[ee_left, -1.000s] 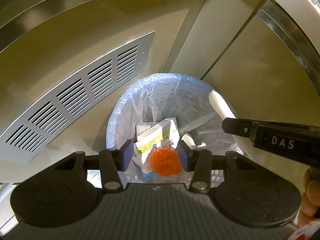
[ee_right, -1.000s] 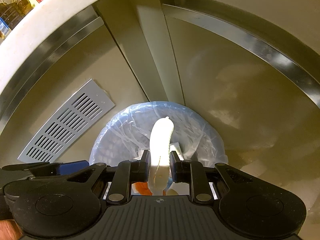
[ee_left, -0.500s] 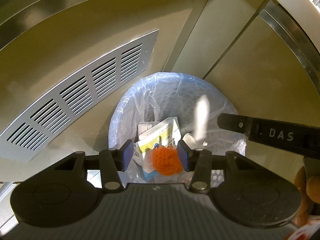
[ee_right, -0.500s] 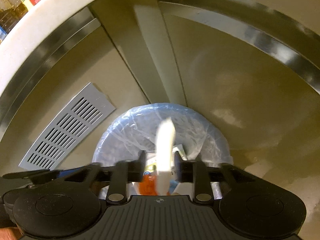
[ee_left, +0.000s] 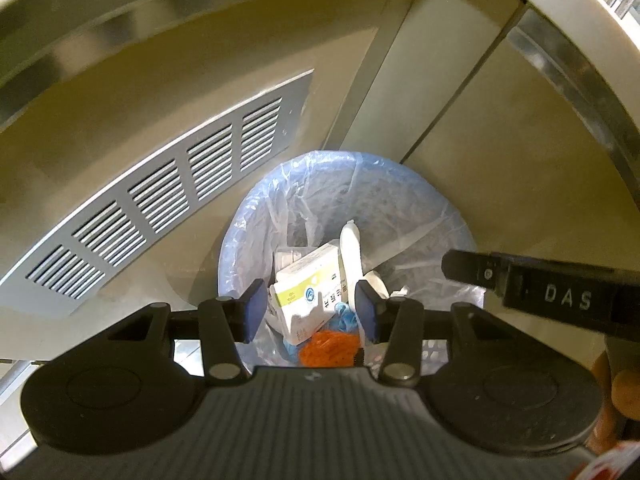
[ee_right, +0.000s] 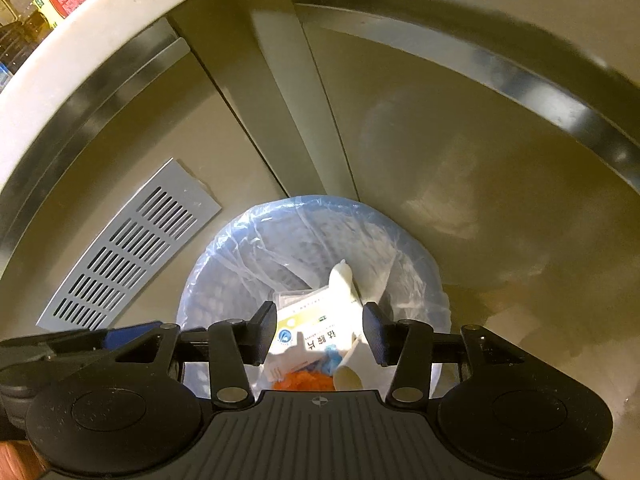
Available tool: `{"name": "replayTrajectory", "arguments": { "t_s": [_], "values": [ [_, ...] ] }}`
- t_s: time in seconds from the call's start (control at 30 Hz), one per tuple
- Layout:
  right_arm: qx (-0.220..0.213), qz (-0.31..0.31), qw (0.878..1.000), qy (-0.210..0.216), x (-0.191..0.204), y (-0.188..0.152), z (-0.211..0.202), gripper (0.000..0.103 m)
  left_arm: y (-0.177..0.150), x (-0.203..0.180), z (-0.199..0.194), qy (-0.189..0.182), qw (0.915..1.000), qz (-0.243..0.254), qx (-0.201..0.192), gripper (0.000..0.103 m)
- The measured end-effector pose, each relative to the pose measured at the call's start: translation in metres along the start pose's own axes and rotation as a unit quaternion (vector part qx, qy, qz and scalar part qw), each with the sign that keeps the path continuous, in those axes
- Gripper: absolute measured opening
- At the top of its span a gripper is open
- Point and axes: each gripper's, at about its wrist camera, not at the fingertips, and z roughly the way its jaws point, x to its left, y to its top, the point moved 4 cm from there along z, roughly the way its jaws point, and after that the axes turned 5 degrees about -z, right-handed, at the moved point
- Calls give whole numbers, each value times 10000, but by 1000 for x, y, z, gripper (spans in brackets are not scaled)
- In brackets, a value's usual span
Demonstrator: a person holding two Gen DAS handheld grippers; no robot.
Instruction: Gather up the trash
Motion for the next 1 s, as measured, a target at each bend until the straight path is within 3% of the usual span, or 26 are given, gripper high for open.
{"name": "replayTrajectory", "arguments": {
  "t_s": [0.17,0.27,0.47,0.7,1.0],
  "values": [
    [-95,-51,9999,37,2,-5,-19,48,1,-3,-16,19,9998,23,-182,46],
    [-122,-110,9998,59,3,-8,-32,49,1,-5,-28,80,9994,87,-337,53],
    [-269,-311,9990,177,11,-14,-63,62,-2,-9,-60,228,9977,-6,-642,71],
    [-481,-684,9959,343,14,-22,-97,70,-11,-8,-101,165,9928,-376,-1123,91],
    [-971,-537,9938,-20,9,-37,-141,72,-21,-15,-146,211,9884,-219,-1486,95]
  ]
}}
